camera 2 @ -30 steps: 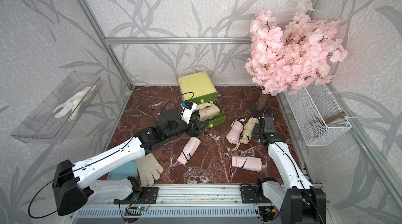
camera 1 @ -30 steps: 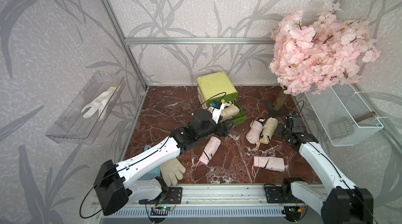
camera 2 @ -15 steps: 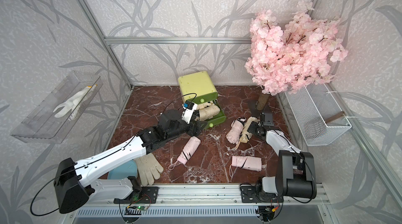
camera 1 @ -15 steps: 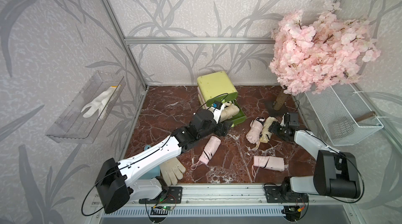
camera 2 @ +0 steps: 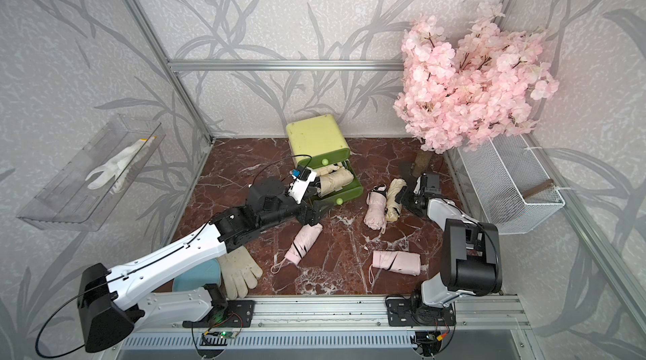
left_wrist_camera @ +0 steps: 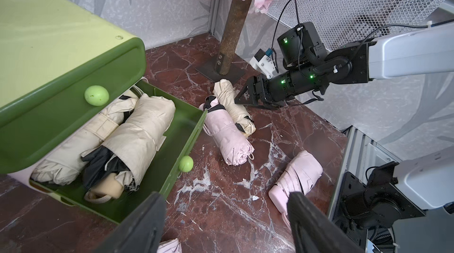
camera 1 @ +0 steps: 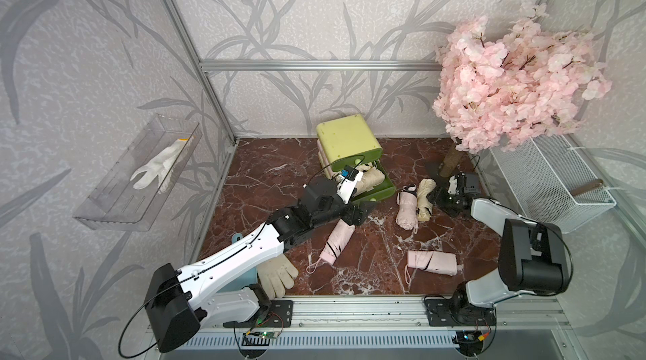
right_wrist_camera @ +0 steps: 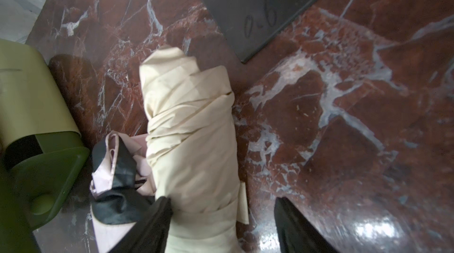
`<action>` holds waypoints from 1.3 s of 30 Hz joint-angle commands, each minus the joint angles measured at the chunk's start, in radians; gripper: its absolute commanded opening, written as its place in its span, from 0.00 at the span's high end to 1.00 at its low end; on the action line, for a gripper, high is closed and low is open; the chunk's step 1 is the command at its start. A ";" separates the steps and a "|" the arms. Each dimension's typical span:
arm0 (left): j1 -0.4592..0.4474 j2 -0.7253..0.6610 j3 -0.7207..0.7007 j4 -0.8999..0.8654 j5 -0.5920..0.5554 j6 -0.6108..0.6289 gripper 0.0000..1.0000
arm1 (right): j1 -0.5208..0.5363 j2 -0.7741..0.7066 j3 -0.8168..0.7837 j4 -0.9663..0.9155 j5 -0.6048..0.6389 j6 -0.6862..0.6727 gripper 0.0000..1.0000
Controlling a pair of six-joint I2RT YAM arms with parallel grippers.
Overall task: Place the umbrella in the drawer by color
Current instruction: Pick up the umbrella from the center of the board.
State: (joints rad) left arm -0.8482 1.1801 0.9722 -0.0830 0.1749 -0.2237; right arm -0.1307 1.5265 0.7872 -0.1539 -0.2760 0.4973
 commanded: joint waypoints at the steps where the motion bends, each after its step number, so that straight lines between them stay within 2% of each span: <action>1: -0.002 -0.012 -0.009 -0.014 0.000 0.011 0.18 | 0.000 -0.071 -0.016 -0.028 -0.029 -0.013 0.20; 6: -0.002 0.003 0.009 -0.012 0.022 -0.008 0.18 | 0.002 -0.073 0.010 -0.065 -0.016 -0.034 0.20; 14: -0.002 0.004 0.008 -0.040 -0.017 -0.011 0.18 | 0.002 0.122 0.087 -0.049 -0.096 -0.069 0.26; 18: -0.001 -0.025 -0.002 -0.067 -0.065 -0.005 0.18 | 0.003 0.105 0.076 -0.033 -0.043 -0.073 0.38; 19: -0.001 -0.032 -0.008 -0.073 -0.080 -0.003 0.17 | 0.003 0.083 0.066 -0.023 -0.022 -0.080 0.47; 20: 0.000 -0.044 -0.013 -0.078 -0.099 -0.001 0.17 | 0.008 0.053 0.058 -0.018 0.011 -0.096 0.62; 22: 0.000 -0.060 -0.023 -0.084 -0.134 -0.002 0.17 | 0.023 -0.011 0.043 -0.011 0.073 -0.120 0.82; 23: 0.001 -0.070 -0.030 -0.085 -0.151 -0.005 0.17 | 0.030 -0.051 0.034 -0.007 0.098 -0.128 0.85; 27: 0.012 -0.109 -0.064 -0.080 -0.209 -0.036 0.16 | 0.106 -0.228 0.029 -0.046 0.187 -0.183 0.86; 30: 0.026 -0.144 -0.085 -0.090 -0.266 -0.063 0.16 | 0.263 -0.364 0.032 -0.011 0.251 -0.326 0.86; 33: 0.054 -0.176 -0.110 -0.087 -0.307 -0.102 0.16 | 0.432 -0.417 0.058 0.062 0.133 -0.562 0.86; 36: 0.099 -0.198 -0.138 -0.080 -0.310 -0.149 0.16 | 0.550 -0.313 0.245 -0.075 -0.048 -0.804 0.86; 39: 0.157 -0.204 -0.157 -0.079 -0.271 -0.194 0.16 | 0.591 -0.163 0.463 -0.226 -0.109 -1.047 0.85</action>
State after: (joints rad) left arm -0.7258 0.9882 0.8345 -0.1638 -0.0929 -0.3557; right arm 0.4450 1.2842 1.1107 -0.2874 -0.2817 -0.2317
